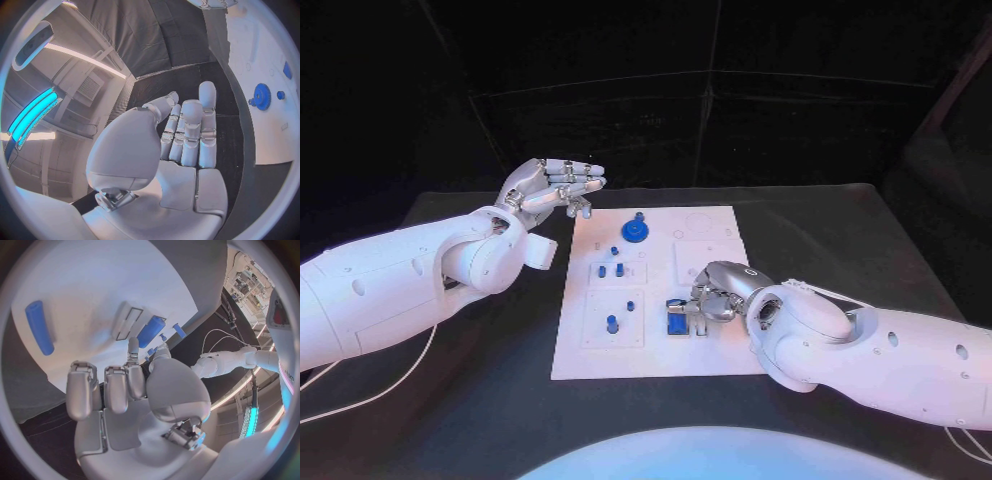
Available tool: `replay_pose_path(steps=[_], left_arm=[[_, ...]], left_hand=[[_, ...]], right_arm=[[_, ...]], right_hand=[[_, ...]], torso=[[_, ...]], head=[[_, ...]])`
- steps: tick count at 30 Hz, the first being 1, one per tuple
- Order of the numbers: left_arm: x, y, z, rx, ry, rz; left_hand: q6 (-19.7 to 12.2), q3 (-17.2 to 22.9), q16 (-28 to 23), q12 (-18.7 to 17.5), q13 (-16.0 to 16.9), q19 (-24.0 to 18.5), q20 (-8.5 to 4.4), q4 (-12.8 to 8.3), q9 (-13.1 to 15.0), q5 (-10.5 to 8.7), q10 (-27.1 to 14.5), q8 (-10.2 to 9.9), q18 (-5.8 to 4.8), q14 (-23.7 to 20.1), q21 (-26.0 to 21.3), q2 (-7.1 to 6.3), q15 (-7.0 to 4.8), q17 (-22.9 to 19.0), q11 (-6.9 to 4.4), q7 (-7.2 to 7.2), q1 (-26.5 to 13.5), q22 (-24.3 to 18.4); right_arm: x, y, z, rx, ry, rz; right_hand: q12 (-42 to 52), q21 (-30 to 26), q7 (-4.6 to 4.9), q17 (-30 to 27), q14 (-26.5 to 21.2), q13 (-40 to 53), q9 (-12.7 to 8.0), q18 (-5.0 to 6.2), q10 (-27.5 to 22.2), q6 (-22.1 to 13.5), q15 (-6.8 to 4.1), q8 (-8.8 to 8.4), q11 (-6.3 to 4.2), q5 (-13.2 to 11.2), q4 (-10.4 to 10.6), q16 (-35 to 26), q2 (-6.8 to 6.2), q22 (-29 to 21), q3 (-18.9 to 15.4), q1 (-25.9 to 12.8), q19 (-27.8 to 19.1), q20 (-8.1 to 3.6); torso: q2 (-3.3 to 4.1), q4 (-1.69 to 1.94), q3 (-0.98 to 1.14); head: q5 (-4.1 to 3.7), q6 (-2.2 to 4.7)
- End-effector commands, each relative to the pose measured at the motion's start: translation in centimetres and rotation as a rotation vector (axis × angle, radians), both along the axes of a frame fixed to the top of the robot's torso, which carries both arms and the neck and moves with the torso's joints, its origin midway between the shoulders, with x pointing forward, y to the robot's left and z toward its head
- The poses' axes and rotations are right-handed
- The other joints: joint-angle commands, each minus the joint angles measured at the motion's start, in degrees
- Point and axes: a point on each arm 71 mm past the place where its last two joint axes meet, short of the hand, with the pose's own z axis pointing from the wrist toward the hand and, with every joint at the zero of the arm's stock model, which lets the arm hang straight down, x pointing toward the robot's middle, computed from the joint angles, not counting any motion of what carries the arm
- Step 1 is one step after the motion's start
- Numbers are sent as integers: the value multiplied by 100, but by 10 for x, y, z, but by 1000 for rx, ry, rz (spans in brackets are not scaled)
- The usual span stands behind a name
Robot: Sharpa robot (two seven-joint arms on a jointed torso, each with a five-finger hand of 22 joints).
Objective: Assemble the parts on the task board
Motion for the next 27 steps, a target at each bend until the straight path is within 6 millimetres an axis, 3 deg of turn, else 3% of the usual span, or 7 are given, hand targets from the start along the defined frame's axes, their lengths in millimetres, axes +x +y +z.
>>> replay_pose_path(steps=[1,6,9,18,22,27], left_arm=[[0,-1,1,-8,-1,-9],[0,-1,1,-8,-1,-9],[0,-1,1,-8,-2,-9],[0,2,1,-6,-2,-4],[0,2,1,-7,-2,-3],[-1,2,1,-7,-2,-5]], left_hand=[[-47,-42,16,19,-11,-25,25,4,-8,34,-62,36,84,-45,-26,24,-17,-19,-11,18,-52,-10],[-47,-42,16,19,-11,-25,25,4,-8,34,-62,36,84,-45,-26,24,-17,-19,-11,18,-52,-10],[-47,-42,16,19,-11,-25,25,4,-8,34,-62,36,84,-45,-26,24,-17,-19,-11,18,-52,-10],[-47,-42,16,19,-11,-25,25,4,-8,34,-62,36,84,-45,-26,24,-17,-19,-11,18,-52,-10],[-46,-42,16,22,-11,-25,25,3,-7,35,-65,38,84,-47,-27,26,-17,-23,-12,16,-50,-11],[-46,-42,16,22,-11,-25,25,3,-7,35,-65,38,84,-47,-27,26,-17,-23,-12,16,-50,-11]], right_arm=[[-1,1,4,0,-28,7],[-4,-1,7,26,-39,6],[-6,-7,11,60,-51,-1],[-14,-56,25,113,-61,-62],[-15,-75,25,80,-48,-89],[-13,-89,23,19,-47,-98]], right_hand=[[-29,-17,-2,366,420,281,10,-24,-19,-23,31,-24,12,-23,-8,-32,1,424,-38,-30,138,-20],[-40,-24,9,360,421,294,41,-23,-20,-55,39,-49,21,41,-44,-40,-19,419,13,195,134,-12],[-42,-30,71,365,423,311,19,-23,-28,-240,70,-179,69,166,-87,-40,-29,415,61,429,129,8],[-155,-61,259,362,422,269,-95,-14,-116,-561,202,-598,229,500,-315,-48,-97,378,150,1135,103,133],[-232,-70,304,352,418,225,-158,-10,-161,-573,236,-756,266,768,-443,-55,-108,367,179,1391,94,168],[-306,-98,316,305,407,179,-200,0,-202,-518,250,-839,277,879,-486,-84,-95,325,178,1493,70,187]], torso=[[3,0,3],[3,-6,6],[2,-2,4],[-9,-7,-15],[-8,-19,-11],[-1,-29,0]], head=[[-8,-1],[-22,6],[-35,3],[-132,29],[-183,44],[-222,49]])
